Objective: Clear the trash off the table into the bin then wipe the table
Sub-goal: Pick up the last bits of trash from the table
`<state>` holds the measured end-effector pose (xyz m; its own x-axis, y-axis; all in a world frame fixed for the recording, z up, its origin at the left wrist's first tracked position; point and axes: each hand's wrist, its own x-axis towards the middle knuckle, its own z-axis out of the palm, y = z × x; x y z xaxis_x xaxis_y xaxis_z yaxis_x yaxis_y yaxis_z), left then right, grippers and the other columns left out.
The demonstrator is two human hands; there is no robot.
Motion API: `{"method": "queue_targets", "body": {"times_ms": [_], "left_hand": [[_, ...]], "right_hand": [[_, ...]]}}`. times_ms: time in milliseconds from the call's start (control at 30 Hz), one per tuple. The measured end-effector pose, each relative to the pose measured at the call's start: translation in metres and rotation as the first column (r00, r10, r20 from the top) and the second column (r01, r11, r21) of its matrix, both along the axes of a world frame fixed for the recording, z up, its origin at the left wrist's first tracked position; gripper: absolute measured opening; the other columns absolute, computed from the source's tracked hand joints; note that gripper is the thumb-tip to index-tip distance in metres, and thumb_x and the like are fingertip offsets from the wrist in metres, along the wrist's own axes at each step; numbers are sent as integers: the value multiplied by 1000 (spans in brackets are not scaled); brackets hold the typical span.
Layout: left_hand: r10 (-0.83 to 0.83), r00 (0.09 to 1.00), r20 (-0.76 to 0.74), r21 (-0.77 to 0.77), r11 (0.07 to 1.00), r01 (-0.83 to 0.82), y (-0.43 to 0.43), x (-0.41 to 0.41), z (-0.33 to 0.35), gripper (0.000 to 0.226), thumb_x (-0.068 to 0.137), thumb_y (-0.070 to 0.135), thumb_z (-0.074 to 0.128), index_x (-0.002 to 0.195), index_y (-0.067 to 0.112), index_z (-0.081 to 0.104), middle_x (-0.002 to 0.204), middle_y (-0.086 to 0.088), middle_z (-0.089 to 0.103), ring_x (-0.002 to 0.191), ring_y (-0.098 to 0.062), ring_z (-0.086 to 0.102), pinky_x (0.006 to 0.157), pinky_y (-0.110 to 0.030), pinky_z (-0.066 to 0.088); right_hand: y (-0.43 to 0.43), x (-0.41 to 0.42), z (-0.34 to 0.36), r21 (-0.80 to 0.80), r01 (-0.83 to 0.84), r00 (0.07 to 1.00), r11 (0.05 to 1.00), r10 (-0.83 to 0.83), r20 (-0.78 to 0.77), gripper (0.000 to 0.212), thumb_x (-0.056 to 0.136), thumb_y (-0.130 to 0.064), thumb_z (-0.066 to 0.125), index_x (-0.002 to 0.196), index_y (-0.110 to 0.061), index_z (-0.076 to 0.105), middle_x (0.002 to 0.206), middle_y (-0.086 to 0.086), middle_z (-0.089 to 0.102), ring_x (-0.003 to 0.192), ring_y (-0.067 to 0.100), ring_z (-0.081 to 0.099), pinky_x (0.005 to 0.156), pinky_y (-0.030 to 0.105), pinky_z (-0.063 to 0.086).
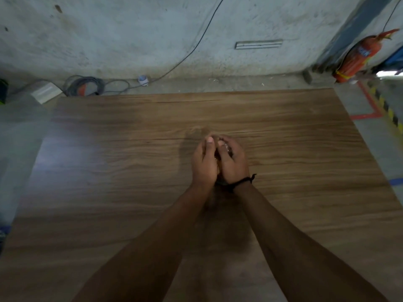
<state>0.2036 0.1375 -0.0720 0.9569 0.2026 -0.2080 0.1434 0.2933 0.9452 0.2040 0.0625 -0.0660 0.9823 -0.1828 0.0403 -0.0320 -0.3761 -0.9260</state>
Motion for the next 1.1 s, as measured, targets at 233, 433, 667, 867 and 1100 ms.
{"method": "queue_targets", "body": {"times_ms": [233, 433, 667, 867, 1100], "left_hand": [[47, 981, -189, -518, 844, -140, -15, -5, 19, 25, 97, 26, 48, 105, 14, 68, 103, -11, 67, 96, -24, 63, 100, -47, 43], [109, 981, -160, -541, 822, -179, -21, -21, 50, 32, 84, 22, 64, 111, 5, 64, 109, -17, 63, 101, -29, 59, 101, -48, 41], [135, 987, -86, -526, 835, -160, -20, -54, 118, 17, 89, 14, 61, 105, 8, 64, 102, -13, 65, 99, -28, 59, 96, -45, 45], [163, 985, 62, -406, 905, -124, -11, -87, 183, 19, 93, 13, 55, 106, 2, 63, 92, -12, 66, 87, -24, 63, 73, -31, 53], [73, 988, 133, -422, 907, -10, -57, -149, 218, 39, 80, 19, 67, 112, -2, 61, 103, -18, 63, 96, -31, 60, 83, -38, 49]], "right_hand": [[14, -5, 11, 510, 164, 986, 844, -154, -63, 19, 82, -31, 61, 94, -19, 71, 109, 19, 68, 104, 35, 62, 96, 53, 49], [12, -24, 45, 663, 162, 985, 731, -161, -63, 20, 80, -22, 59, 94, -11, 68, 106, 21, 66, 97, 28, 62, 90, 44, 49], [12, -52, 102, 743, 5, 994, 669, -86, 71, 16, 83, -21, 59, 91, -18, 72, 109, 22, 67, 105, 35, 62, 95, 47, 49], [20, -80, 161, 735, -156, 971, 660, -36, 238, 21, 87, -20, 52, 97, -10, 68, 103, 14, 70, 99, 27, 65, 85, 34, 52], [-30, -150, 204, 717, -154, 932, 680, -141, 334, 28, 86, -21, 49, 101, -3, 64, 105, 12, 66, 100, 21, 63, 89, 34, 49]]}}
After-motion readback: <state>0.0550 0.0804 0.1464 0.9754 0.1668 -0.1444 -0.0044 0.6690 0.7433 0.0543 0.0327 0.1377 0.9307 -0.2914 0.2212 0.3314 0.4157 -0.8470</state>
